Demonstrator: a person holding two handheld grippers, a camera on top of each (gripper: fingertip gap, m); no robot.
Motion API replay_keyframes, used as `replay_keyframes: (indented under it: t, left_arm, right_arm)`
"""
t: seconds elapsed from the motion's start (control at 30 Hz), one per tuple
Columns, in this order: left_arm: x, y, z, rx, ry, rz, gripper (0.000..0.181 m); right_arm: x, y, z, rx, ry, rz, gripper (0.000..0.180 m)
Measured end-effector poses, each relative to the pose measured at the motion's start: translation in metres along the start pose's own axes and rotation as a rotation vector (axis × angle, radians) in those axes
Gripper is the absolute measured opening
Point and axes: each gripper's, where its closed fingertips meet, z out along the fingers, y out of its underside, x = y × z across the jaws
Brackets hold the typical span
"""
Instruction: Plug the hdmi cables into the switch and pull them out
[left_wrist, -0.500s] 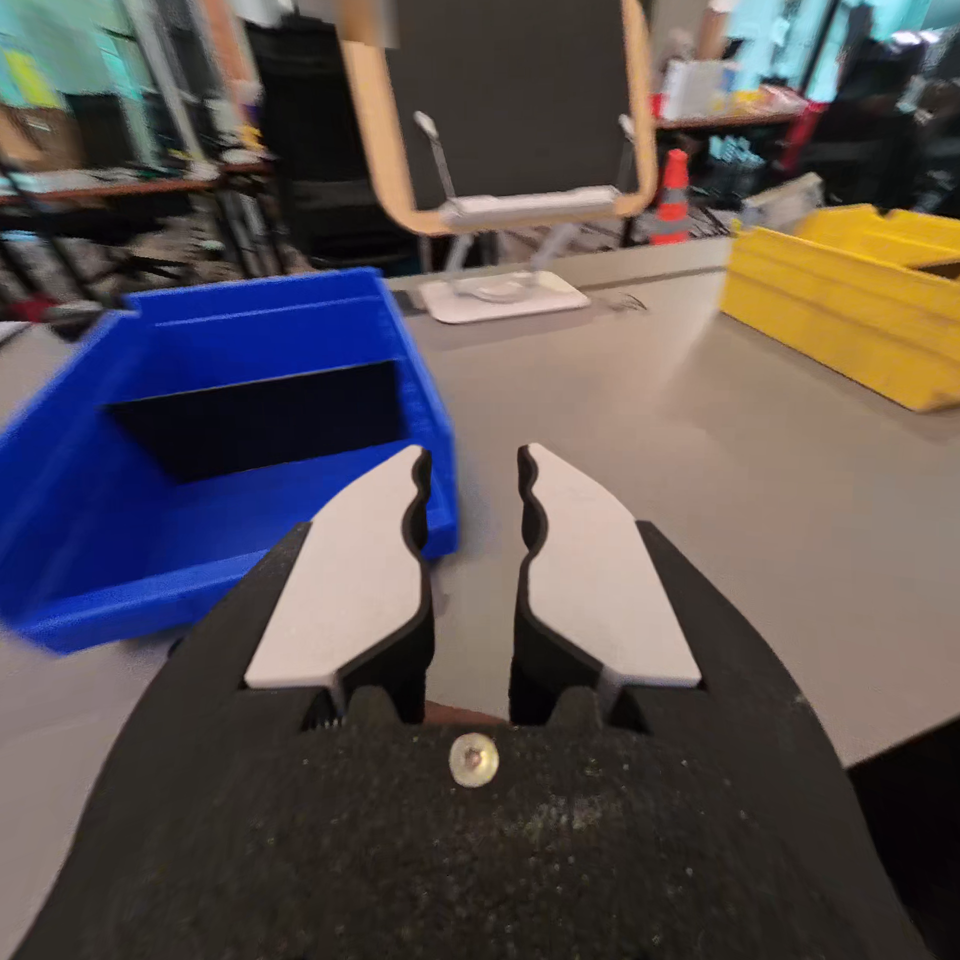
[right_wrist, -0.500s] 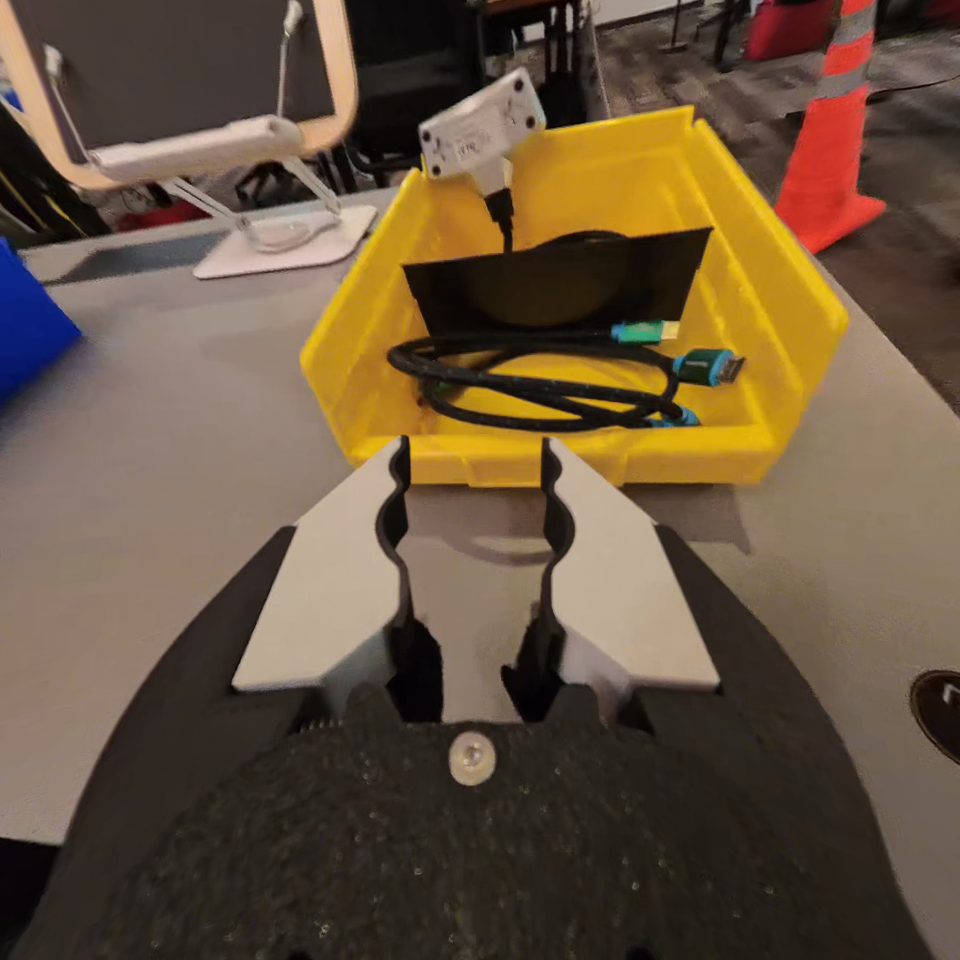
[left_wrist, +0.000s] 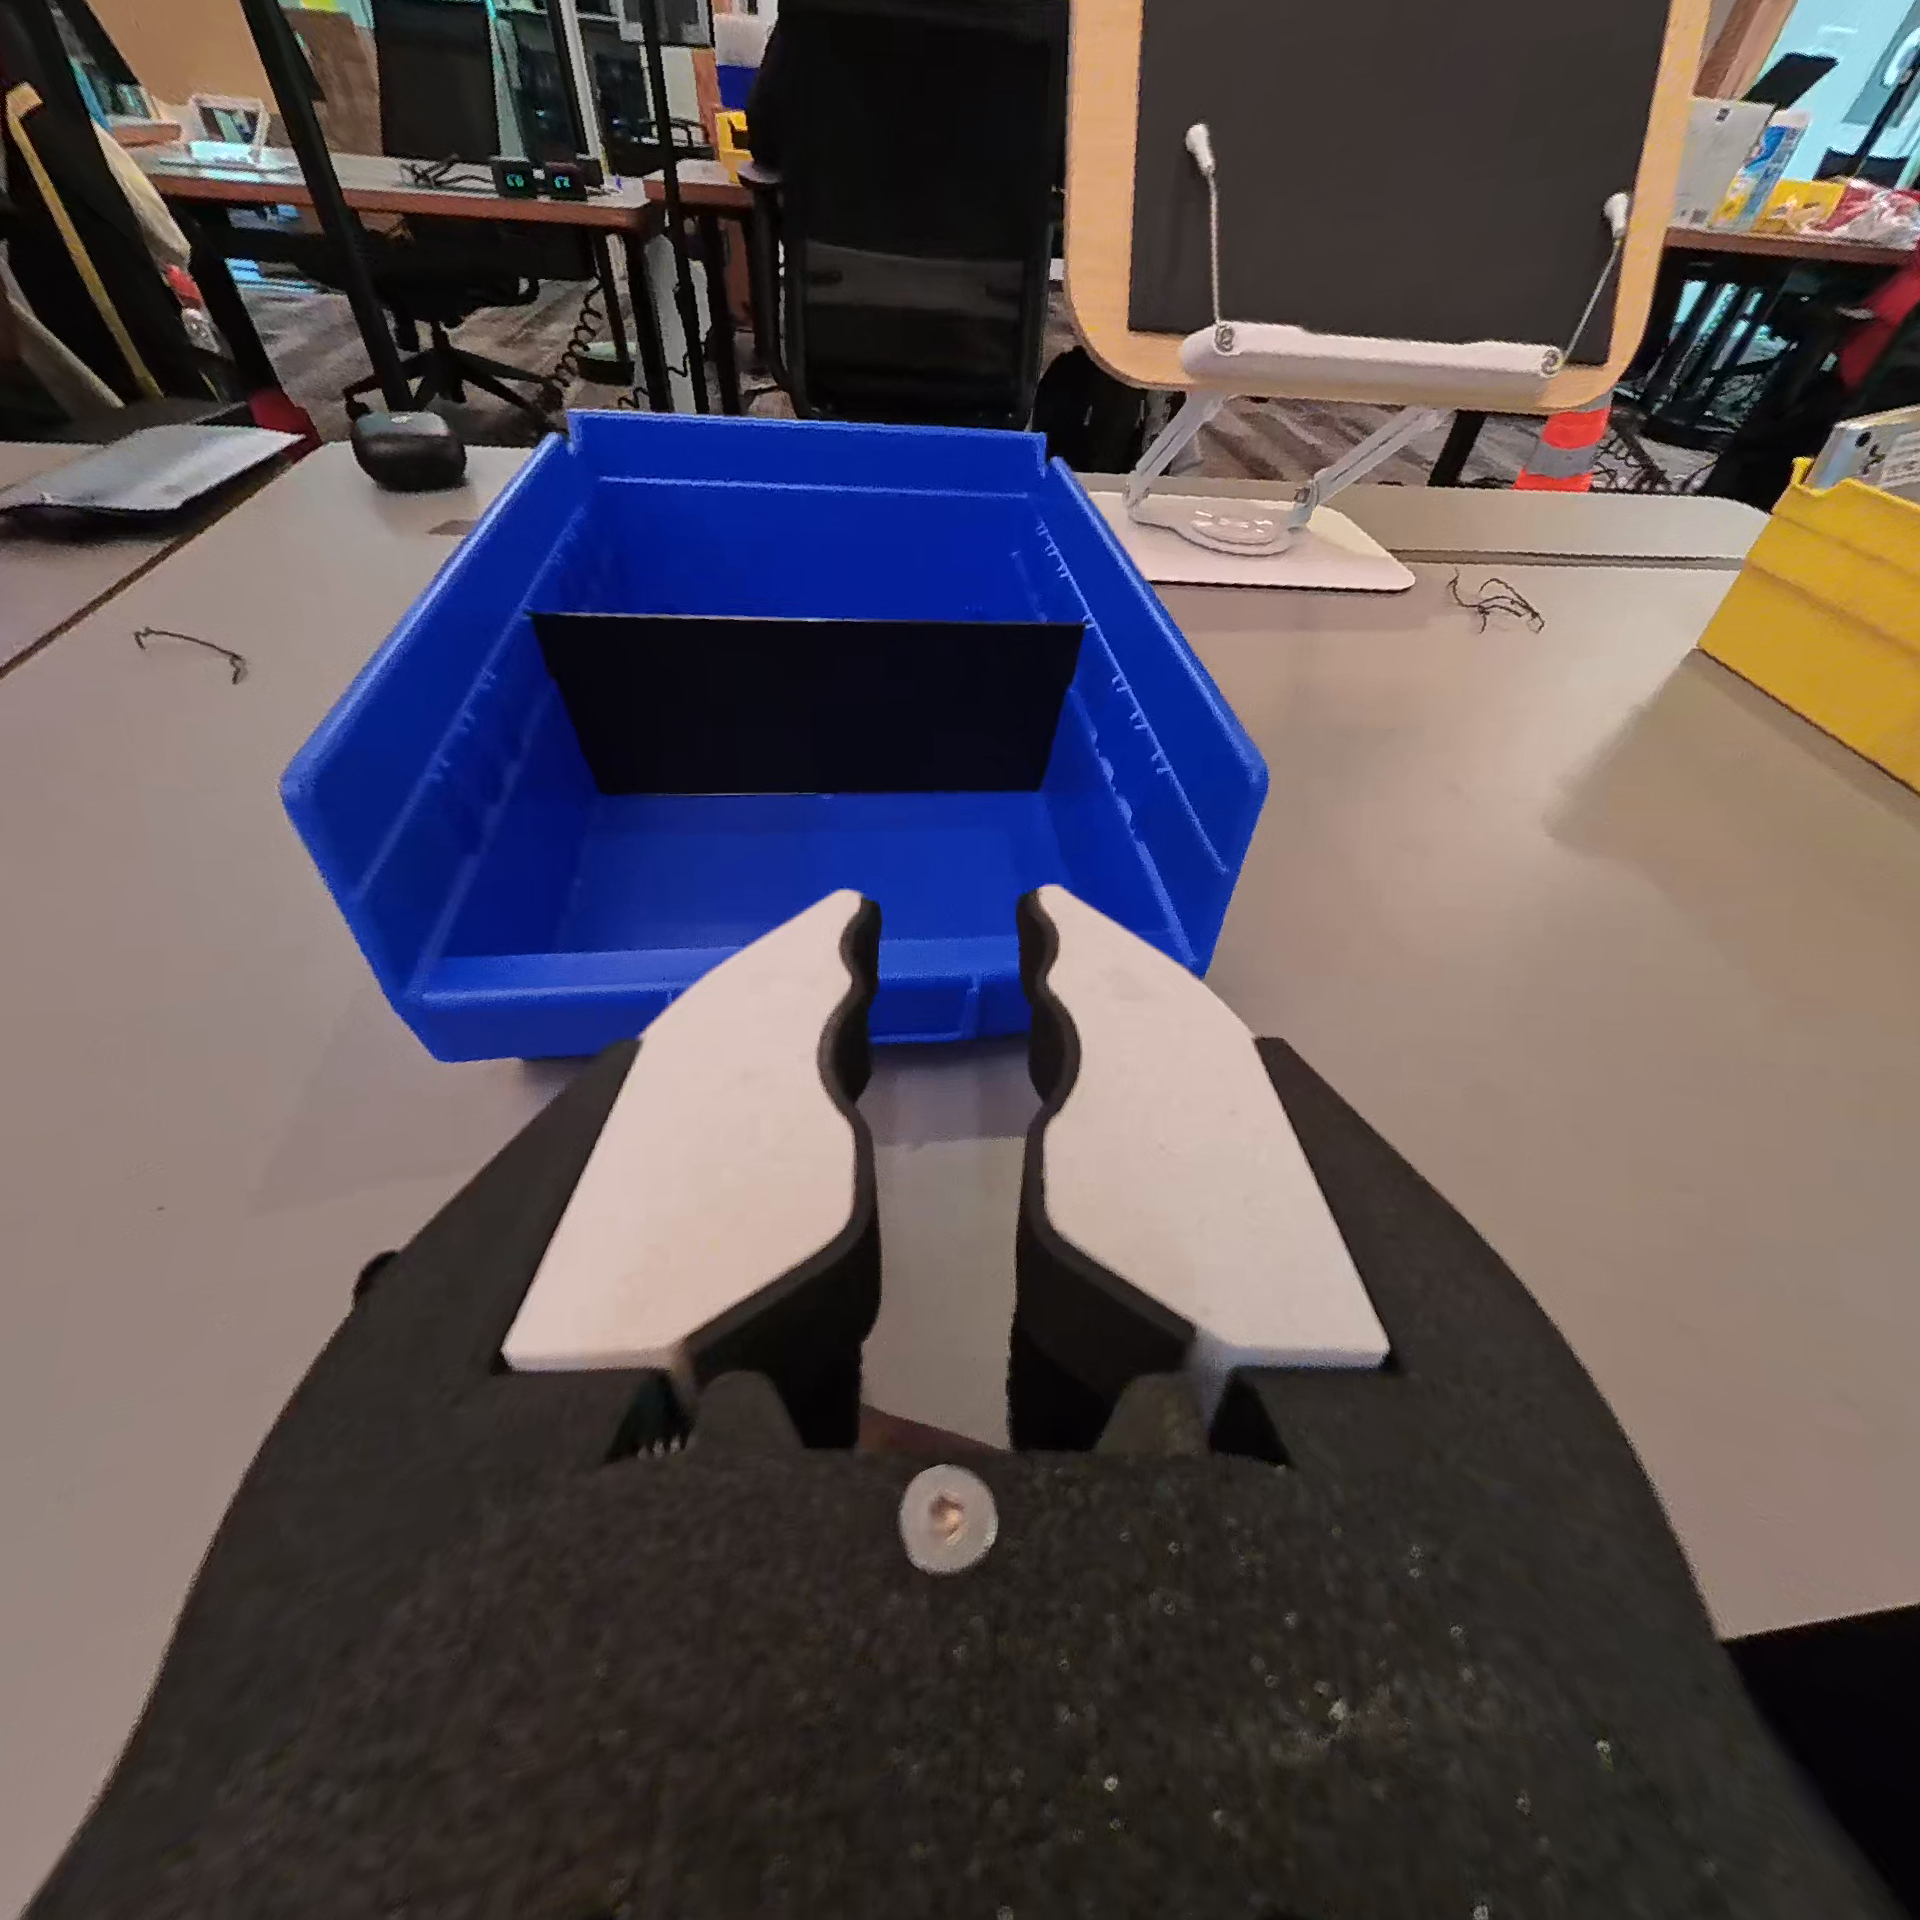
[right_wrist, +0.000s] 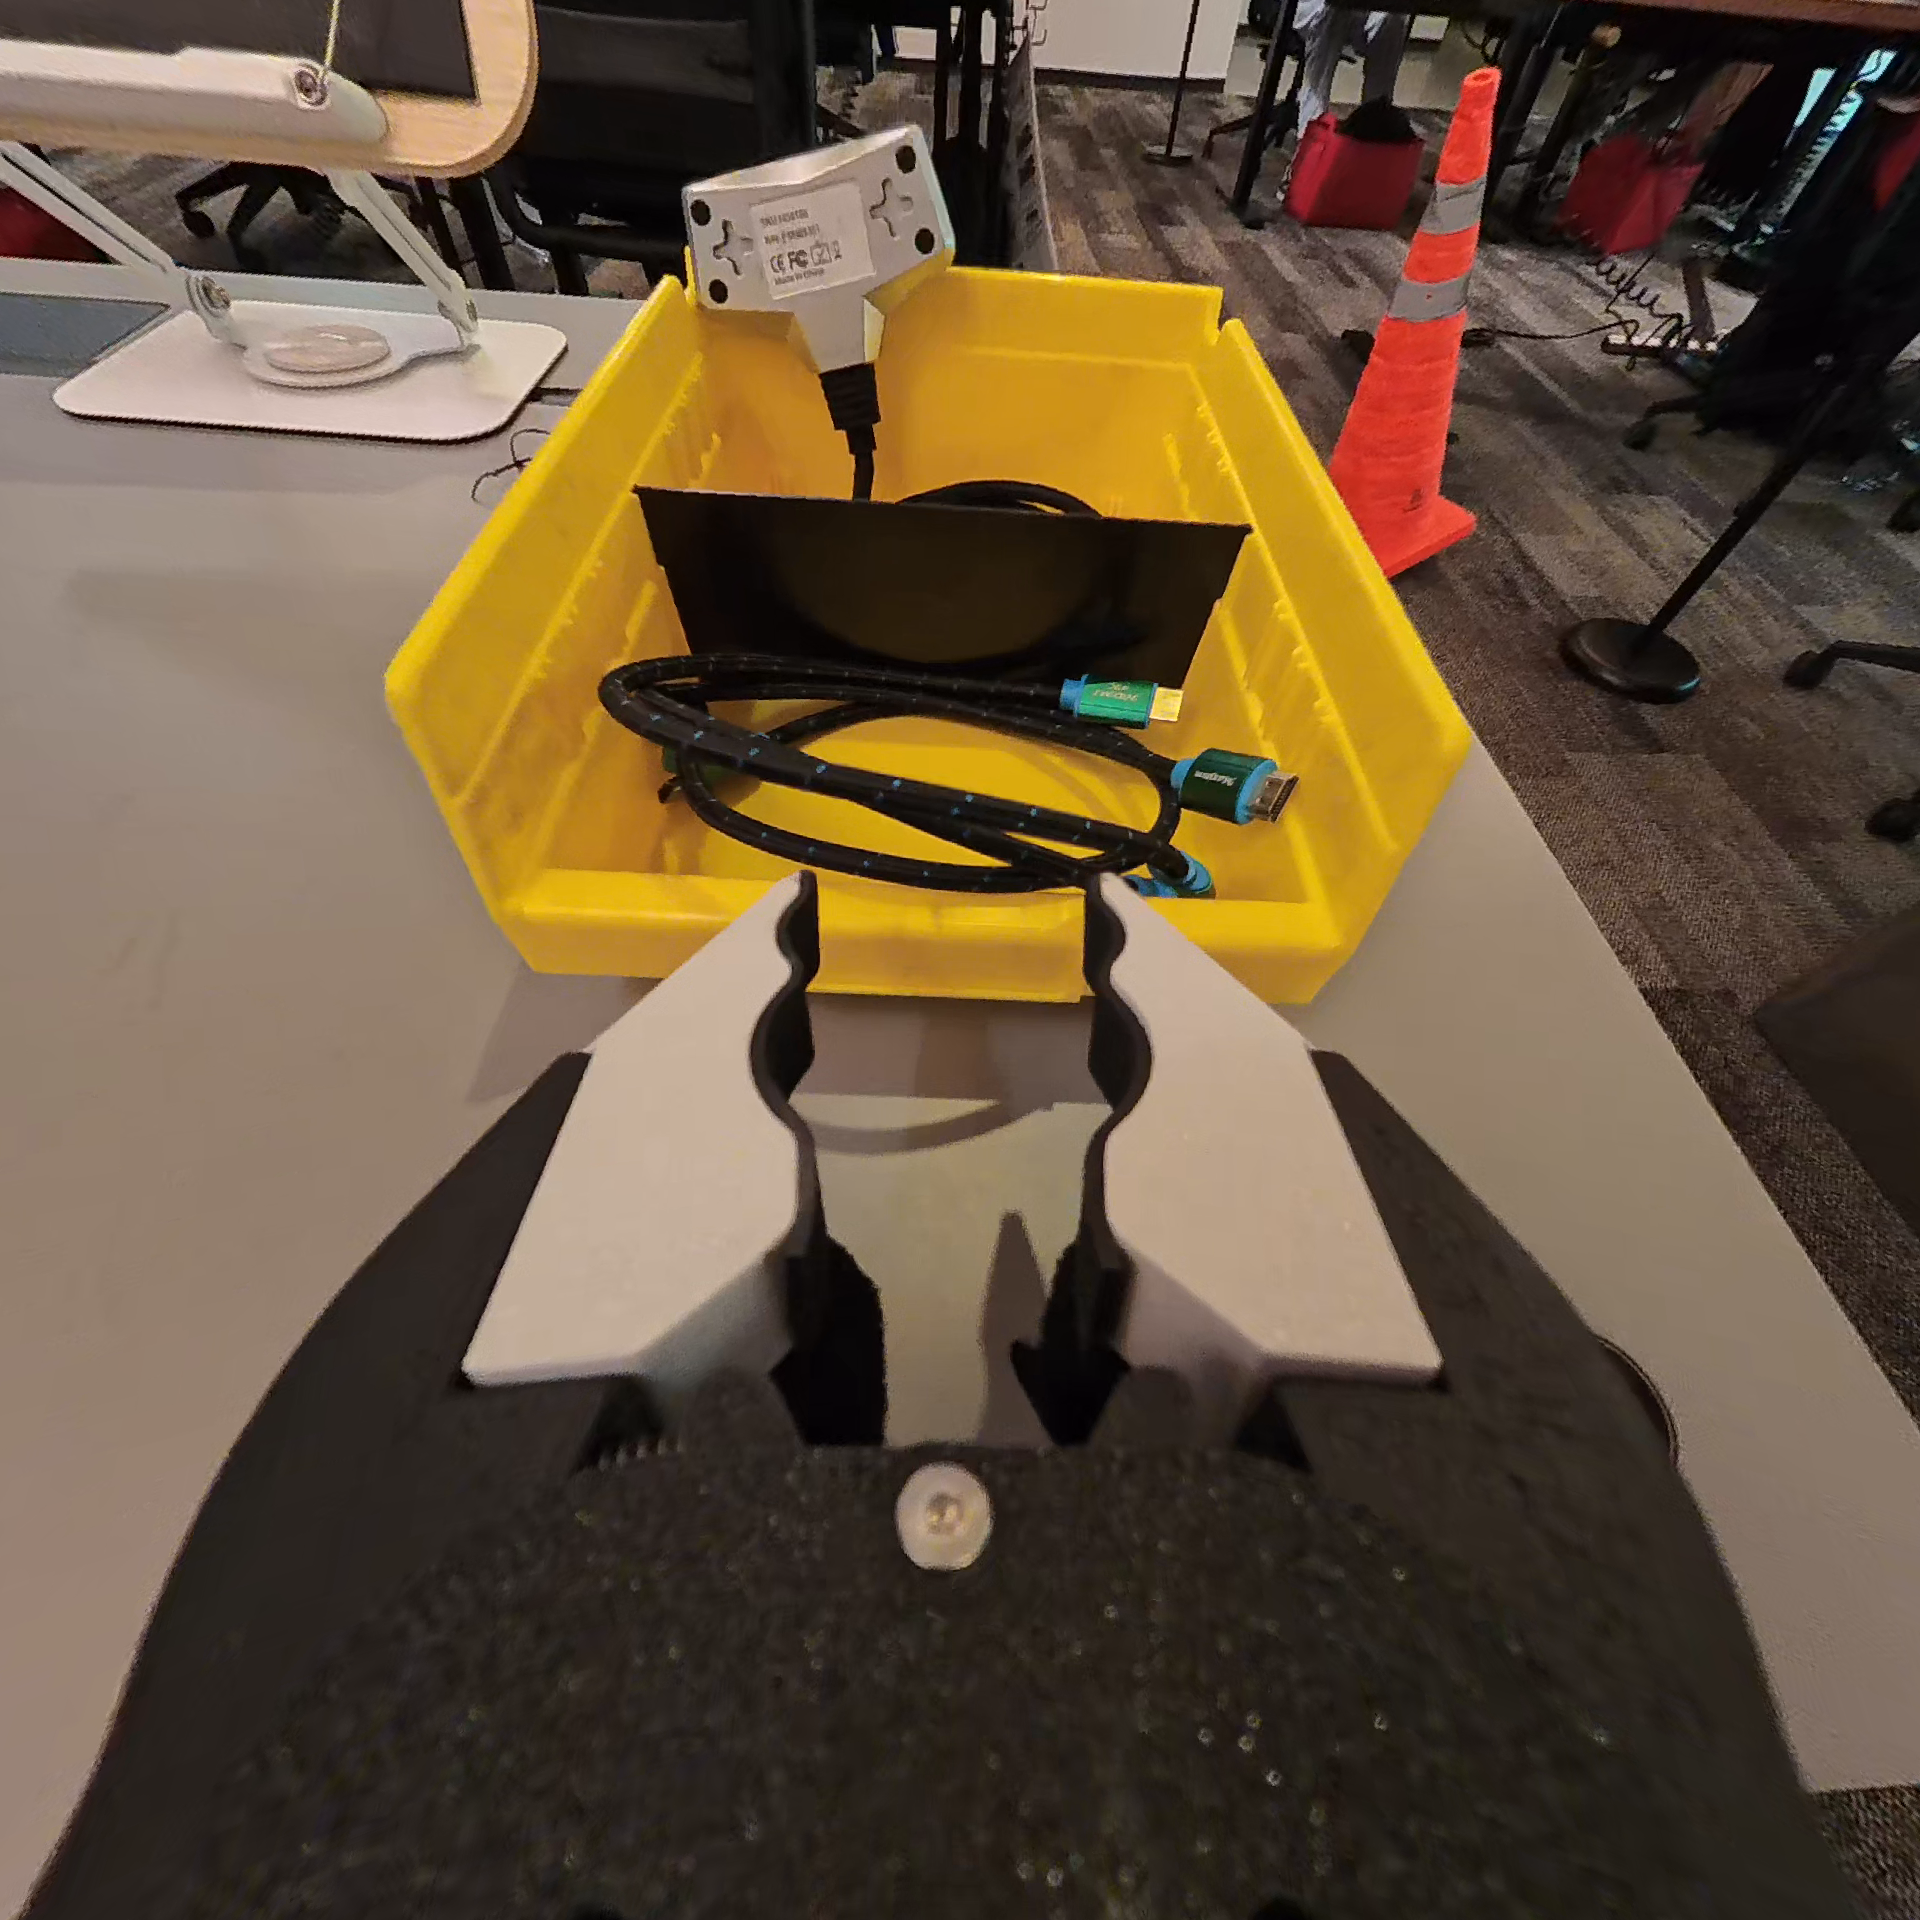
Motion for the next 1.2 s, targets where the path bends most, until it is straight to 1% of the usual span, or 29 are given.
replay_keyframes:
  t: [0.2,0.3,0.47,0.6,0.7,0.77,0.87,0.9,0.93,1.0,1.07,1.1,1.13,1.17,1.2]
  left_arm:
    - [0.004,0.002,0.001,-0.007,0.023,-0.025,0.025]
    - [0.001,-0.001,-0.002,0.004,-0.006,0.004,0.025]
    - [0.006,0.000,-0.002,0.001,0.007,0.014,0.025]
    - [0.009,-0.001,-0.001,0.005,-0.002,0.053,0.025]
    - [0.012,-0.004,-0.002,0.021,-0.031,0.139,0.025]
    - [0.020,-0.006,-0.003,0.039,-0.026,0.173,0.024]
    - [0.043,-0.007,0.000,0.055,0.033,0.174,0.025]
    - [0.052,-0.007,0.001,0.065,0.053,0.166,0.029]
    - [0.064,-0.007,0.002,0.073,0.088,0.155,0.034]
    - [0.089,-0.002,0.005,0.063,0.159,0.154,0.039]
    - [0.112,0.006,0.008,0.041,0.209,0.186,0.045]
    - [0.121,0.009,0.011,0.037,0.214,0.207,0.053]
    - [0.128,0.014,0.014,0.028,0.211,0.237,0.065]
    - [0.135,0.019,0.016,0.014,0.210,0.270,0.073]
    - [0.142,0.023,0.017,0.004,0.219,0.293,0.073]
  right_arm:
    - [0.000,0.001,0.001,-0.003,-0.003,0.004,0.051]
    - [-0.001,0.001,0.002,-0.005,-0.004,-0.005,0.051]
    - [-0.002,0.002,0.002,-0.013,-0.011,0.001,0.051]
    - [0.002,0.000,0.001,-0.006,0.004,-0.006,0.051]
    - [0.004,-0.001,0.000,0.008,0.013,-0.024,0.054]
    - [-0.009,-0.005,0.000,0.026,-0.048,-0.030,0.055]
    - [-0.072,-0.015,0.001,0.081,-0.299,-0.018,0.070]
    - [-0.090,-0.018,0.003,0.096,-0.348,-0.022,0.077]
    - [-0.100,-0.018,0.010,0.089,-0.343,-0.028,0.079]
    - [-0.113,-0.021,0.028,0.084,-0.326,-0.016,0.082]
    - [-0.134,-0.021,0.038,0.060,-0.383,-0.007,0.084]
    - [-0.142,-0.017,0.039,0.036,-0.400,-0.015,0.084]
    - [-0.146,-0.015,0.039,0.031,-0.387,-0.025,0.090]
    - [-0.148,-0.014,0.039,0.031,-0.369,-0.038,0.093]
    - [-0.152,-0.012,0.036,0.023,-0.375,-0.049,0.094]
